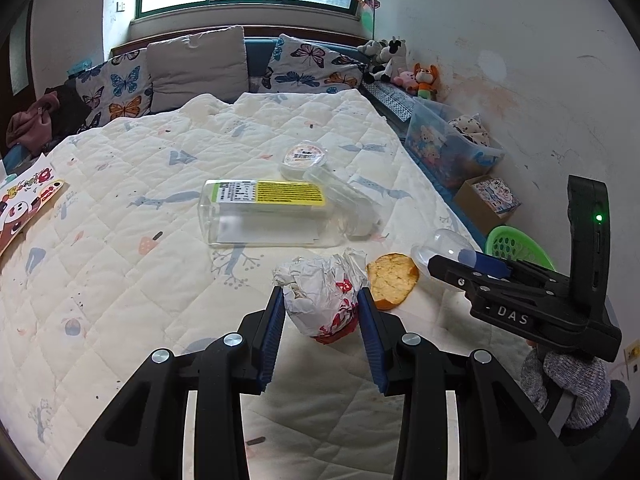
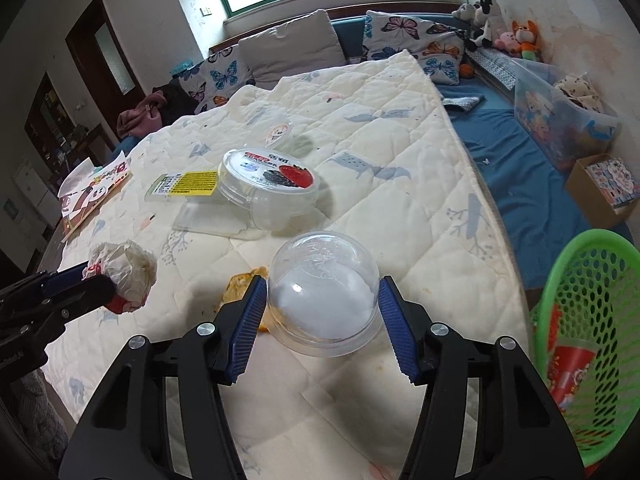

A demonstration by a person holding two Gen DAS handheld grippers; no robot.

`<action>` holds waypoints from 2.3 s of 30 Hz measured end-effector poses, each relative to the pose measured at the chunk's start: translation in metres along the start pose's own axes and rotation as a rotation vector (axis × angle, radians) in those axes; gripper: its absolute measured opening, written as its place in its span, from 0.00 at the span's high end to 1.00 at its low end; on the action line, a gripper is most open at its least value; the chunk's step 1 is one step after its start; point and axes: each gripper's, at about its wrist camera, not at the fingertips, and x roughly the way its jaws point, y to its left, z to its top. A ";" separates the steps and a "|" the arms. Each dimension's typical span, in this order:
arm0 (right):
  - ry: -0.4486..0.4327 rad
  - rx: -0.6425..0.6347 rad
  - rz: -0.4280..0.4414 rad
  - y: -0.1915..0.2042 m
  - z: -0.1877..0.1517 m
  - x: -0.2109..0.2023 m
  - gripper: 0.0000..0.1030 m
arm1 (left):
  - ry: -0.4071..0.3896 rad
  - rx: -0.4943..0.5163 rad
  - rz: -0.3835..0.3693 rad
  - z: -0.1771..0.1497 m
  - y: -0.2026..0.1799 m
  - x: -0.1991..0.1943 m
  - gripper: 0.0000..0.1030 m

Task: Collect trash
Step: 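Carry the bag and dome lid to the green basket and open both grippers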

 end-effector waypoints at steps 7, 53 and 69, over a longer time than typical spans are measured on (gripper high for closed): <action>-0.021 0.026 -0.028 -0.018 -0.015 -0.025 0.44 | 0.004 0.044 -0.036 0.001 -0.029 0.003 0.65; -0.034 0.371 -0.306 -0.217 -0.114 -0.125 0.37 | 0.118 0.357 -0.207 0.014 -0.255 0.069 0.64; -0.085 0.391 -0.317 -0.222 -0.137 -0.159 0.32 | 0.203 0.400 -0.232 0.008 -0.302 0.119 0.51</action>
